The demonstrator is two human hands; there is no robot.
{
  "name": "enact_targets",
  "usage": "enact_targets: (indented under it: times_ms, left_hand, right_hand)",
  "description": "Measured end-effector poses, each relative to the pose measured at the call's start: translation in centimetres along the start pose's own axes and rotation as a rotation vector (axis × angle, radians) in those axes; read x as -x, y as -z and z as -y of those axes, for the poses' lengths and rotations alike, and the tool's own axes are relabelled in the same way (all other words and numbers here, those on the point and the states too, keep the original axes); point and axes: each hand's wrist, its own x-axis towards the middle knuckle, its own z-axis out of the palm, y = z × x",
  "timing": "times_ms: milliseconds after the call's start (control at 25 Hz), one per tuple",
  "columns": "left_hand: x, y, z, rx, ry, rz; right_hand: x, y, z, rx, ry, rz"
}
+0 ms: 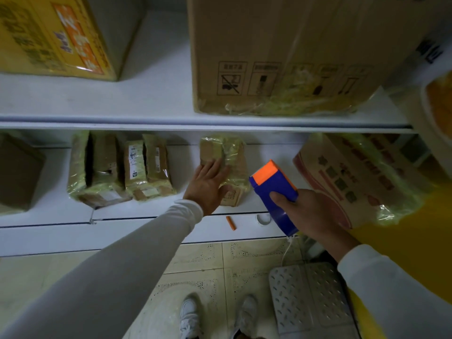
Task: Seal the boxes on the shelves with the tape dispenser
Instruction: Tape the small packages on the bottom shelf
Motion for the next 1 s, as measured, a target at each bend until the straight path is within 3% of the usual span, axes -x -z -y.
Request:
enact_targets:
  times_ms: [320,600,760,1000]
  left_hand:
    - [1.3,1.2,-1.9,0.154,0.075,-0.063]
    - [5.9,3.6,9.5,0.156,0.426,-0.184]
    - [6.8,3.6,15.1,0.203,0.348,-0.129]
    - [6.5,2.8,19.1,0.06,0.28,0.022]
  right_hand:
    - [-1.4,2.2,1.3,-0.15,0.113,0.061]
    - [0.7,-0.5,6.8,-0.133,0.126,0.017]
    - [3.0,-6.0,11.5,-0.204,0.123,-0.011]
    - [6.0,-12.0,14.6,-0.235,0.036,-0.011]
